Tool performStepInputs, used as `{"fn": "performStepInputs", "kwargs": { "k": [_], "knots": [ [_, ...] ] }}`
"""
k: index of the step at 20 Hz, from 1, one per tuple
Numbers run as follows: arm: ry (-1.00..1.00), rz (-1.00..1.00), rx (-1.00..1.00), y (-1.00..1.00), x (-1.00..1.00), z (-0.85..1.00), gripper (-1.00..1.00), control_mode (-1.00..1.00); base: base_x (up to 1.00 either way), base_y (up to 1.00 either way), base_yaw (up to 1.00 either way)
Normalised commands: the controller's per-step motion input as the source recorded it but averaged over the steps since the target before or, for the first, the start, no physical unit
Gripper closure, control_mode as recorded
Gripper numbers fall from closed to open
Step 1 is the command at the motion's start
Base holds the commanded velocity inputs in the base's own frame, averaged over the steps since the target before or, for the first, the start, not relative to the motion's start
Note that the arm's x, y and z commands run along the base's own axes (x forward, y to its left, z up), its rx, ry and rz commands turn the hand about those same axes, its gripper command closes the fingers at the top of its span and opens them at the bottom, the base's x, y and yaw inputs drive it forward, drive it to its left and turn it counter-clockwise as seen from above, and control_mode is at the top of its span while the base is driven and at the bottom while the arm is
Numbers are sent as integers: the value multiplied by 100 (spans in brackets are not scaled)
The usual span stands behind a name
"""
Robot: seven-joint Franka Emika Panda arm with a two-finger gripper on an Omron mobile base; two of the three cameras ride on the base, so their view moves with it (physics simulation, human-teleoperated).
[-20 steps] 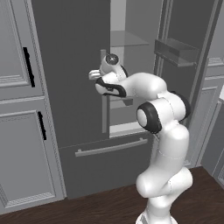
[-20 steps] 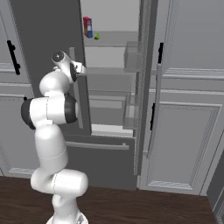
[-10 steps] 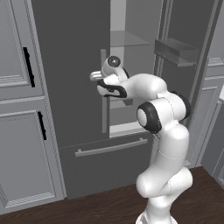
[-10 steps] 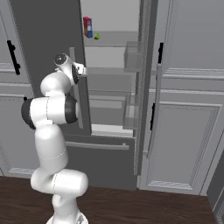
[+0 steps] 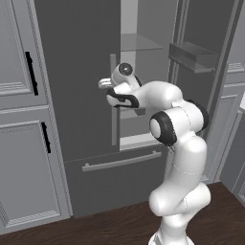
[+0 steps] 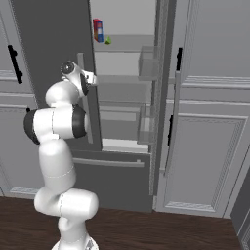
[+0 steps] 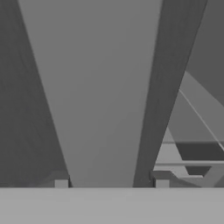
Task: Grab a lemon wedge from the fridge and one ice cube from the ice bowl, and put them in the glass of lemonade.
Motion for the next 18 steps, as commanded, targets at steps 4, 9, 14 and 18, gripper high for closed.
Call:
{"fn": "performStepInputs", "kwargs": {
  "k": [4, 9, 14, 18],
  "knots": [
    [-1, 0, 0, 3, 23, -3, 100, -100, 0, 0, 0],
    [-5, 11, 0, 44, 0, 2, 100, -100, 0, 0, 0],
    [-1, 26, 0, 82, -23, 32, 100, -100, 0, 0, 0],
    [0, 28, 0, 83, -73, 64, 100, -100, 0, 0, 0]
  ]
}}
